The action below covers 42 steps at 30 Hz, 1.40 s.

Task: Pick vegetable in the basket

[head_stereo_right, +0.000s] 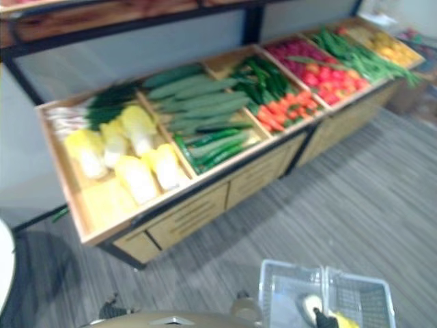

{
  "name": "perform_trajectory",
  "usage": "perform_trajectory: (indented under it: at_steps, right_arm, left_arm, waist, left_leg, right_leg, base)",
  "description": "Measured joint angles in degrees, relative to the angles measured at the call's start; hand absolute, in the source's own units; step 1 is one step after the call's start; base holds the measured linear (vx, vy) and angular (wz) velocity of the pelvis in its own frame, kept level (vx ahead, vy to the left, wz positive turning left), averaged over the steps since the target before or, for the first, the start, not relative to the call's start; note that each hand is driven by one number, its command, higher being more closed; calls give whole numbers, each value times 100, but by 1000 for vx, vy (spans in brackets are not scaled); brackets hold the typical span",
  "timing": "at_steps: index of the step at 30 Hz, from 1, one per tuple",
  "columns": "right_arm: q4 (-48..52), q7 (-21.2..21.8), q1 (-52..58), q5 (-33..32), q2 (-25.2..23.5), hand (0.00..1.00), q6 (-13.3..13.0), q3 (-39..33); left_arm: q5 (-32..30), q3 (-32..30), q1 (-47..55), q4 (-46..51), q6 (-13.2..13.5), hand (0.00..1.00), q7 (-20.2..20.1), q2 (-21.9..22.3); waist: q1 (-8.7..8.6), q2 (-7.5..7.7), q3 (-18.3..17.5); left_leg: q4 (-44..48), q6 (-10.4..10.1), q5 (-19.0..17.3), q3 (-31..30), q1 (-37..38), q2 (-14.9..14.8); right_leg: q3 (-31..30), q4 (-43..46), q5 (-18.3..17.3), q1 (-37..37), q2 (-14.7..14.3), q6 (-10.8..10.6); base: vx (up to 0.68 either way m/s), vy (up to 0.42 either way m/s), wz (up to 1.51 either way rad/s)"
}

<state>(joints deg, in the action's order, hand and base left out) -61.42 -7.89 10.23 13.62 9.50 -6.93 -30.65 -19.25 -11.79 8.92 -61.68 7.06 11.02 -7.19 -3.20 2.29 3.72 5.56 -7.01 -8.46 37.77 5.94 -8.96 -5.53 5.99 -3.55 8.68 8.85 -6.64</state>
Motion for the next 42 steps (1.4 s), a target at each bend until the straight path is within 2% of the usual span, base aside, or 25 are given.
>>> perform_trajectory:
  at_steps: [1, 2, 5, 7, 8, 9, 10, 12, 14, 17, 18, 19, 20, 22, 24, 26, 29, 31, 32, 33, 34, 37, 38, 40, 42]
  right_arm:
    - [54, -44, -7, -11, 49, 100, -4, 17]
    - [30, -61, -41, -19, 83, 100, -5, 58]
    - [-72, -61, 9, -65, 3, 100, 8, 205]
    - [-202, -61, -27, -35, 20, 100, 16, 302]
    - [-197, -67, -61, -7, 33, 100, 14, 323]
    - [-208, -65, -102, -7, 35, 100, -5, 399]
    - [-217, -72, -102, -8, 57, 100, 7, 401]
    - [-256, -100, -205, -10, 119, 100, 124, 394]
    - [-244, -112, -222, -23, 47, 100, 130, 402]
    - [-197, -144, -153, -18, 21, 100, 132, 702]
    - [-138, -148, -159, -12, 40, 100, 128, 880]
    - [-1, -145, -165, 9, 106, 100, 119, 1221]
    - [37, -146, -170, 14, 126, 100, 101, 1367]
    - [59, -143, -262, 215, 242, 100, -58, 1626]
    - [61, -137, -294, 231, 318, 100, -109, 1779]
    - [206, -134, -288, 251, 351, 100, -112, 1829]
    - [506, -145, -234, 275, 355, 100, -108, 1951]
    - [788, -154, -168, 395, 358, 100, -93, 2103]
    - [939, -158, -133, 408, 360, 100, -93, 2244]
    - [995, -160, -129, 433, 360, 100, -94, 2269]
    - [1168, -160, -110, 447, 263, 100, -101, 2301]
    - [1432, -167, -68, 459, 196, 100, -128, 2318]
    - [1448, -176, -76, 465, 199, 100, -132, 2318]
    - [1483, -234, -108, 489, 196, 100, -176, 2315]
    - [1381, -294, -110, 493, 133, 100, -244, 2302]
  left_arm:
    - [2, 10, -60, 0, -2, 0, 11, -31]
    - [5, 7, -122, 25, 2, 0, 25, -18]
    - [45, -231, -188, 34, 0, 0, 41, -219]
    - [146, -525, -167, 71, -7, 0, 45, -224]
    - [198, -596, -177, 63, -9, 0, 40, -176]
    - [275, -633, -213, 63, -6, 0, 38, -121]
    - [298, -629, -255, 79, 31, 0, 43, -43]
    - [326, -630, -339, 58, 37, 0, 46, 52]
    - [328, -611, -449, 63, 36, 0, 58, 69]
    - [324, -611, -441, 46, 20, 0, 122, 97]
    - [332, -615, -412, 44, 17, 0, 129, 116]
    - [341, -655, -388, 4, 13, 0, 135, 196]
    - [344, -658, -369, 4, 14, 0, 144, 256]
    - [556, -653, -355, 35, 41, 0, 209, 325]
    - [564, -624, -283, 34, 55, 0, 231, 355]
    - [565, -531, -123, 20, 114, 0, 230, 410]
    - [565, -605, -63, 26, 121, 0, 235, 492]
    - [564, -695, -53, 74, 121, 0, 243, 565]
    - [563, -740, 55, 132, 121, 0, 250, 612]
    - [563, -772, 51, 138, 120, 0, 251, 640]
    - [560, -798, 46, 196, 118, 0, 264, 630]
    - [531, -817, 43, 340, 116, 0, 275, 576]
    - [512, -768, 47, 333, 115, 0, 279, 564]
    - [439, -366, 87, 328, 117, 0, 264, 347]
    - [448, -312, 28, 284, 116, 0, 238, 289]
  waist:
    - [-14, -46, 50]
    - [-19, -248, 110]
    - [-52, -104, 240]
    - [-2, 7, 245]
    - [25, -3, 251]
    - [-1, -41, 293]
    - [11, -90, 309]
    - [13, -350, 329]
    - [-13, -351, 394]
    - [-115, -359, 406]
    - [-100, -368, 447]
    - [-52, -331, 555]
    - [1, -259, 600]
    - [179, -231, 624]
    - [233, -262, 642]
    - [330, -335, 673]
    - [442, -376, 700]
    - [567, -403, 708]
    - [614, -461, 676]
    - [672, -471, 645]
    - [749, -341, 569]
    - [868, -123, 522]
    - [867, -105, 516]
    - [763, 6, 517]
    - [681, 12, 464]
  left_leg:
    - [-160, 99, 61, 356, 42, -14]
    - [-174, 140, 58, 677, 60, -173]
    - [31, 147, 44, 1359, 264, -460]
    - [298, 150, 42, 1738, 350, -461]
    - [441, 152, 43, 1815, 325, -558]
    - [926, 198, 5, 1849, 219, -746]
    - [806, 194, -50, 1845, 224, -730]
    - [628, 116, -93, 2037, 342, -760]
    - [821, 41, -20, 2187, 370, -840]
    - [1771, -1, 17, 2158, 330, -1345]
    - [2286, 67, 71, 2010, 303, -1612]
    - [3139, 440, 397, 1120, 8, -1867]
    - [3400, 451, 345, 537, -207, -1820]
    - [3686, 171, -203, -1593, -929, -873]
    - [3559, 94, -450, -2301, -1254, -411]
    - [2682, 8, -519, -2809, -1593, 38]
    - [1226, 163, -293, -3185, -1898, 261]
    - [587, 154, -18, -3590, -1983, 225]
    - [641, 122, 145, -3516, -1975, 133]
    - [710, 223, 117, -3424, -1971, 144]
    - [728, 298, -17, -3163, -1971, 190]
    - [733, 546, -316, -2719, -1674, 433]
    - [737, 570, -396, -2673, -1564, 478]
    - [757, 634, -655, -2601, -1114, 651]
    - [645, 709, -740, -2612, -761, 629]
  right_leg:
    - [584, -148, -99, 62, 155, 393]
    - [1431, 16, -236, 129, 268, 688]
    - [3366, 1516, -295, 129, 491, 857]
    - [3838, 1408, -81, 76, 371, 1025]
    - [3896, 1266, -12, 68, 303, 1084]
    - [3893, 909, 127, 11, 183, 1030]
    - [3739, 562, 177, -11, 7, 954]
    - [3444, 127, 259, 29, -277, 784]
    - [3319, 115, 198, 113, -316, 794]
    - [3174, 106, 42, 58, -527, 870]
    - [3006, 95, 19, -32, -634, 908]
    - [2653, 42, -11, -188, -767, 965]
    - [2525, 21, -28, -205, -778, 990]
    - [1945, -40, -10, -243, -761, 960]
    - [1744, -154, 12, -366, -761, 923]
    - [1511, -278, 52, -508, -788, 857]
    - [1245, -310, 44, -498, -801, 787]
    - [996, -275, -19, -470, -814, 687]
    - [798, -246, -76, -486, -850, 602]
    - [703, -247, -78, -498, -826, 592]
    - [607, -176, -63, -459, -692, 554]
    - [648, 1671, -690, 25, -270, 196]
    - [642, 2140, -718, 141, -214, 164]
    - [690, 3705, -420, 605, 33, -33]
    - [763, 4297, -157, 692, 107, -128]
  base:
    - [-169, 106, -138]
    - [-120, 79, -126]
    - [26, 1, -111]
    - [131, -64, -139]
    - [106, -138, -162]
    - [32, -122, -133]
    - [-9, -114, -122]
    - [-56, -47, -107]
    - [-81, -45, -57]
    - [-68, -50, -34]
    - [1, -118, -88]
    - [28, -123, -99]
    - [63, -111, -117]
    - [83, -18, -114]
    - [122, 17, -80]
    - [140, 80, -70]
    - [131, 165, -55]
    - [155, 218, -80]
    - [227, 304, -84]
    - [213, 268, -84]
    - [250, 276, -77]
    - [271, 255, -57]
    - [258, 172, -41]
    - [266, 118, -11]
    - [321, 28, 3]
